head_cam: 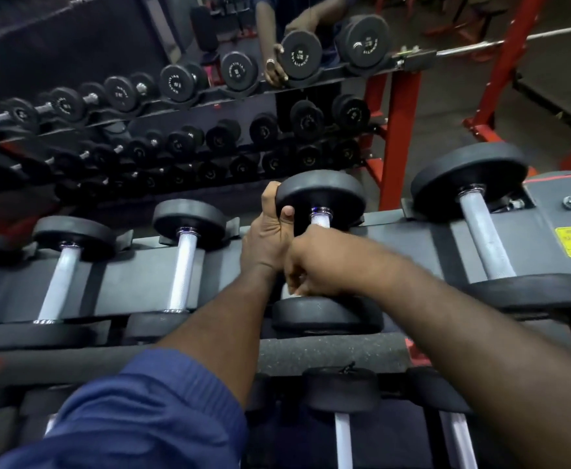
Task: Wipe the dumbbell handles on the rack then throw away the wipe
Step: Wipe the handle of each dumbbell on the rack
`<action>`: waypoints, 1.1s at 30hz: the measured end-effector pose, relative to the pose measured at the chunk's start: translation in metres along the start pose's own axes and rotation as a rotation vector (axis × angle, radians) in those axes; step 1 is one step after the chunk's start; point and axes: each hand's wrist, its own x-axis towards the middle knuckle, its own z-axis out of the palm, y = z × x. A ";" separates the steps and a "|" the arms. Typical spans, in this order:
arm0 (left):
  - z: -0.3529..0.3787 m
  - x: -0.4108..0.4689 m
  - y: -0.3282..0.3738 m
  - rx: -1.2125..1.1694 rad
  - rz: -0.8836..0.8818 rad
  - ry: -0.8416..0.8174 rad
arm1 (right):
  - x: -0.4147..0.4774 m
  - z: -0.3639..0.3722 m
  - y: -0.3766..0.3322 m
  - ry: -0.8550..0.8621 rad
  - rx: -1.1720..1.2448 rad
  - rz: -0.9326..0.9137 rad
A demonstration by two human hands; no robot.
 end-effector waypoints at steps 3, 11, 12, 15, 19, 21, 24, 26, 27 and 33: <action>0.001 -0.001 -0.002 -0.045 -0.040 -0.023 | 0.006 0.001 -0.003 -0.003 0.044 -0.024; -0.002 -0.001 -0.002 -0.044 0.044 -0.009 | -0.014 -0.021 -0.009 -0.190 -0.076 -0.013; -0.001 -0.001 -0.001 -0.046 0.061 -0.005 | -0.015 -0.022 -0.008 -0.240 -0.115 0.009; 0.001 0.000 -0.002 -0.034 0.060 -0.004 | -0.020 -0.036 -0.001 -0.273 -0.151 0.066; 0.001 0.001 -0.005 -0.067 0.035 -0.011 | -0.009 -0.026 -0.015 -0.278 -0.169 -0.003; 0.000 0.000 -0.006 -0.083 0.037 -0.026 | -0.004 -0.028 -0.013 -0.303 -0.147 0.019; 0.001 0.003 -0.005 -0.074 0.046 -0.014 | -0.008 -0.038 -0.003 -0.310 -0.103 0.095; 0.001 0.002 -0.004 -0.072 0.046 -0.017 | -0.007 -0.028 -0.006 -0.237 -0.095 0.062; 0.000 0.001 -0.004 -0.073 0.045 -0.016 | -0.005 -0.020 -0.009 -0.208 -0.092 0.029; 0.002 0.001 -0.004 -0.052 0.024 -0.007 | -0.027 -0.034 0.027 -0.011 0.261 0.062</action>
